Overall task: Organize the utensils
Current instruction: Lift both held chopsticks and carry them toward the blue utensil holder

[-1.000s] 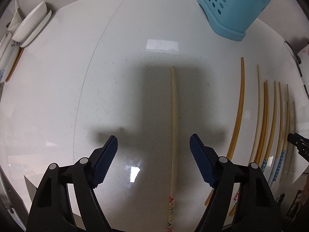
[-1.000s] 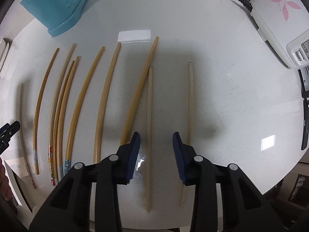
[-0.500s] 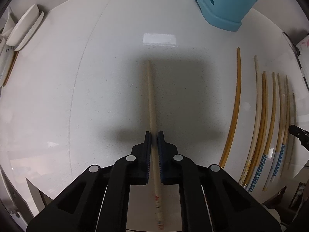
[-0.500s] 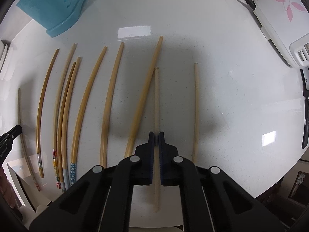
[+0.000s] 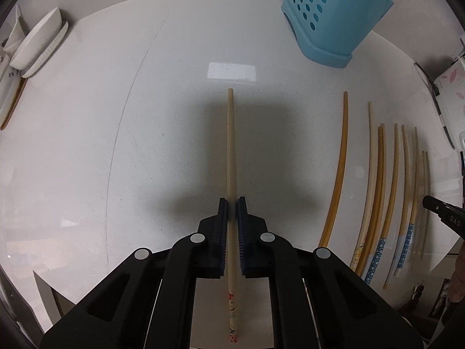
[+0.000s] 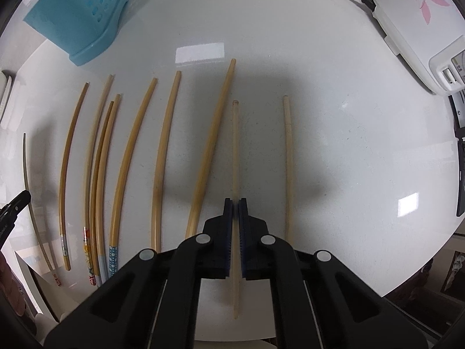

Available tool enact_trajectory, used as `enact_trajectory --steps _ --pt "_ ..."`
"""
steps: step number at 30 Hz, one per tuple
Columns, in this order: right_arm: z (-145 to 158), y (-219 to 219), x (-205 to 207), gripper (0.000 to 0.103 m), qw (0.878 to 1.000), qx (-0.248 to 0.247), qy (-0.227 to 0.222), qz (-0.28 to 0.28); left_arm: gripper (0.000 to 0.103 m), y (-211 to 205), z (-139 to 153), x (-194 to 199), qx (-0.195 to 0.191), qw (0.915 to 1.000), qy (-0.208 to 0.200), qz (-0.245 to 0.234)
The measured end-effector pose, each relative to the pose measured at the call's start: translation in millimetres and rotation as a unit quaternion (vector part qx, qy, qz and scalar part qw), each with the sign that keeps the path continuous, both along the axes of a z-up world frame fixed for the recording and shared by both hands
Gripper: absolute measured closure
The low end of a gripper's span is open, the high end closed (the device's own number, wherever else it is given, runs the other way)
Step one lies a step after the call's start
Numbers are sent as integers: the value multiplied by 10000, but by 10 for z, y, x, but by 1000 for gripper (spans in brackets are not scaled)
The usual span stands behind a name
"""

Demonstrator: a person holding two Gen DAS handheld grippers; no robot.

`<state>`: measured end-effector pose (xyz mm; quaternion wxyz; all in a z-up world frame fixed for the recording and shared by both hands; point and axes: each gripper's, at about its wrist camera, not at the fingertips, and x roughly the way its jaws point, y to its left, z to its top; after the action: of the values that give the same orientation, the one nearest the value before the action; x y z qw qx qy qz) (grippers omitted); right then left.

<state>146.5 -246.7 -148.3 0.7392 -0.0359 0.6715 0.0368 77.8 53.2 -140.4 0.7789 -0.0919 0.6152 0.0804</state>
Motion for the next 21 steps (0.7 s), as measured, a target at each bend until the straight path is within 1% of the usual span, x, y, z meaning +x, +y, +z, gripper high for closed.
enact_trajectory --steps 7,12,17,21 --pt "254 -91 -90 100 9987 197 -463 -53 97 15 293 -21 -30 9990 -436 27" --pt "474 -150 -130 100 9959 426 -787 -109 97 55 495 60 -19 9974 -723 5" --pt "674 -136 -147 100 9909 606 -1194 -130 97 16 675 124 15 9948 -1019 -85" --pt "806 -33 -33 100 9863 730 -1477 -115 97 -8 833 193 21 9919 -1263 -145"
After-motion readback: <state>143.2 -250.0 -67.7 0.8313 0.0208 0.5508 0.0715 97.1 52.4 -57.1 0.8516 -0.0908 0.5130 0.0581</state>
